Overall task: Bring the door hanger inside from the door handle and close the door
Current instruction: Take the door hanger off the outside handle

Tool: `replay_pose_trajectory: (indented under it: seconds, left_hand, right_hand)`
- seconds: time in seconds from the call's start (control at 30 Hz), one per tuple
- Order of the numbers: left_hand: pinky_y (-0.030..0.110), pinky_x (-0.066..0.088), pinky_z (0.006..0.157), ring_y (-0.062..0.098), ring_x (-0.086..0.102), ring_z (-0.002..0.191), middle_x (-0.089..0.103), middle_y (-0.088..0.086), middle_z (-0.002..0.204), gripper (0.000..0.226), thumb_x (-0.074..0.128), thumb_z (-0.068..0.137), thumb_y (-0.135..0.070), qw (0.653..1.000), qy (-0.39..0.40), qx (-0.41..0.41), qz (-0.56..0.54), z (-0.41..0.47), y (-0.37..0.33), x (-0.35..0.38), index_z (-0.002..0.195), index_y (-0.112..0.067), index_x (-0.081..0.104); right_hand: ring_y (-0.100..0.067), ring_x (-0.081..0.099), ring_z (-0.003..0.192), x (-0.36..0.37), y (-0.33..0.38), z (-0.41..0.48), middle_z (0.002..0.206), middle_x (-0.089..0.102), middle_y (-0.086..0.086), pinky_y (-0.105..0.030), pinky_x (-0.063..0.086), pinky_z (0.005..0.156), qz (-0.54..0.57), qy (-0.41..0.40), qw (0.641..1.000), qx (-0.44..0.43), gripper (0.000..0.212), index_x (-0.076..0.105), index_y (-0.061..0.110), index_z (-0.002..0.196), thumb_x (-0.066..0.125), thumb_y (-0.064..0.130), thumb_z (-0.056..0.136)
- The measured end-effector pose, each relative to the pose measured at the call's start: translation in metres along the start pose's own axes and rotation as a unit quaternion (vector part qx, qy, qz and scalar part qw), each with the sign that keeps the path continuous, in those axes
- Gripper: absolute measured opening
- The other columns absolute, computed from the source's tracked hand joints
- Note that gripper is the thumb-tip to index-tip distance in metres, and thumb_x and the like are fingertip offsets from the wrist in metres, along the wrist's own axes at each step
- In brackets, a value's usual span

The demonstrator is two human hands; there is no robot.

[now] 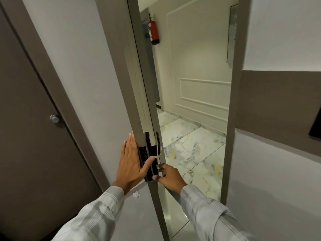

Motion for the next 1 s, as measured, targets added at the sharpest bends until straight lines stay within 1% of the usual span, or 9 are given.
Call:
replay_pose_trajectory:
  seconds: [0.07,0.17,0.37,0.5,0.63,0.73,0.8,0.87,1.0]
  left_hand:
    - [0.027,-0.014,0.123,0.01,-0.016,0.152,-0.015,0.003,0.163,0.093,0.017,0.089,-0.075,1.0,0.0,0.005,-0.002,-0.002,0.005,-0.003,0.152,-0.016,-0.019]
    - [0.031,-0.01,0.125,0.016,-0.008,0.154,-0.012,0.004,0.165,0.086,0.019,0.093,-0.069,1.0,-0.011,0.027,-0.008,-0.006,0.009,-0.008,0.155,-0.018,-0.013]
    - [0.042,0.0,0.126,0.024,0.002,0.155,-0.005,0.004,0.167,0.077,0.02,0.098,-0.06,0.998,-0.045,0.042,-0.027,-0.022,0.011,-0.011,0.156,-0.017,-0.004]
    - [0.042,0.001,0.126,0.025,0.009,0.154,0.003,0.007,0.167,0.071,0.032,0.098,-0.054,0.995,-0.063,0.068,-0.043,-0.033,-0.002,-0.006,0.156,-0.02,0.01]
    - [0.042,0.006,0.126,0.023,0.013,0.153,0.006,0.002,0.167,0.07,0.043,0.096,-0.048,0.987,-0.067,0.139,-0.054,-0.058,-0.03,0.009,0.155,-0.025,0.013]
    - [0.044,0.014,0.125,0.016,0.013,0.152,0.008,-0.004,0.165,0.07,0.051,0.091,-0.045,0.987,-0.041,0.133,-0.083,-0.072,-0.043,0.027,0.152,-0.028,0.021]
    - [0.053,0.023,0.12,0.016,0.017,0.15,0.018,-0.002,0.161,0.066,0.051,0.089,-0.044,0.988,-0.028,0.116,-0.101,-0.072,-0.045,0.033,0.148,-0.025,0.029]
    - [0.062,0.022,0.112,0.019,0.021,0.147,0.025,0.002,0.158,0.064,0.05,0.089,-0.043,0.988,-0.02,0.107,-0.106,-0.066,-0.045,0.033,0.146,-0.023,0.031]
    - [0.053,0.025,0.113,0.02,0.03,0.144,0.041,0.008,0.153,0.058,0.048,0.091,-0.039,0.986,0.003,0.1,-0.135,-0.066,-0.047,0.034,0.145,-0.019,0.037]
  right_hand:
    - [-0.023,0.067,0.106,-0.003,0.002,0.003,0.099,0.071,0.001,-0.035,0.053,0.096,-0.015,-0.016,1.0,-0.012,0.009,0.065,0.023,0.096,0.067,0.018,0.089]
    - [-0.035,0.065,0.084,-0.029,-0.001,0.005,0.074,0.059,-0.004,-0.03,0.045,0.067,-0.09,-0.1,0.991,-0.012,0.02,0.054,0.018,0.074,0.052,0.008,0.092]
    - [-0.028,0.068,0.089,-0.081,0.019,0.012,0.098,0.074,-0.007,-0.026,0.048,0.072,-0.098,-0.227,0.969,-0.009,0.015,0.072,0.014,0.1,0.058,0.015,0.096]
    - [-0.026,0.068,0.085,-0.089,0.036,0.024,0.097,0.075,-0.008,-0.031,0.054,0.072,-0.128,-0.257,0.958,0.013,0.015,0.072,0.009,0.095,0.057,0.011,0.095]
    - [-0.03,0.068,0.09,-0.098,0.038,0.023,0.102,0.073,-0.011,-0.03,0.046,0.068,-0.176,-0.275,0.944,0.037,0.016,0.071,0.006,0.098,0.055,0.01,0.097]
    - [-0.03,0.068,0.091,-0.099,0.038,0.022,0.101,0.073,-0.011,-0.031,0.05,0.071,-0.176,-0.263,0.947,0.046,0.018,0.072,0.006,0.099,0.054,0.009,0.095]
    - [-0.03,0.069,0.089,-0.1,0.048,0.028,0.099,0.074,-0.012,-0.033,0.055,0.075,-0.154,-0.261,0.953,0.03,0.02,0.073,0.007,0.098,0.054,0.007,0.093]
    - [-0.031,0.069,0.09,-0.102,0.063,0.036,0.099,0.074,-0.013,-0.031,0.054,0.072,-0.148,-0.263,0.953,0.018,0.02,0.073,0.007,0.098,0.054,0.007,0.092]
    - [-0.033,0.069,0.091,-0.114,0.048,0.035,0.098,0.073,-0.014,-0.028,0.048,0.069,-0.11,-0.285,0.95,0.068,0.02,0.074,0.007,0.095,0.055,0.006,0.09]
Point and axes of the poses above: each hand's wrist, its own z-axis towards the middle knuckle, its own x-axis out of the palm, y = z × x, the point moved 10 cm from there along z, towards the middle knuckle
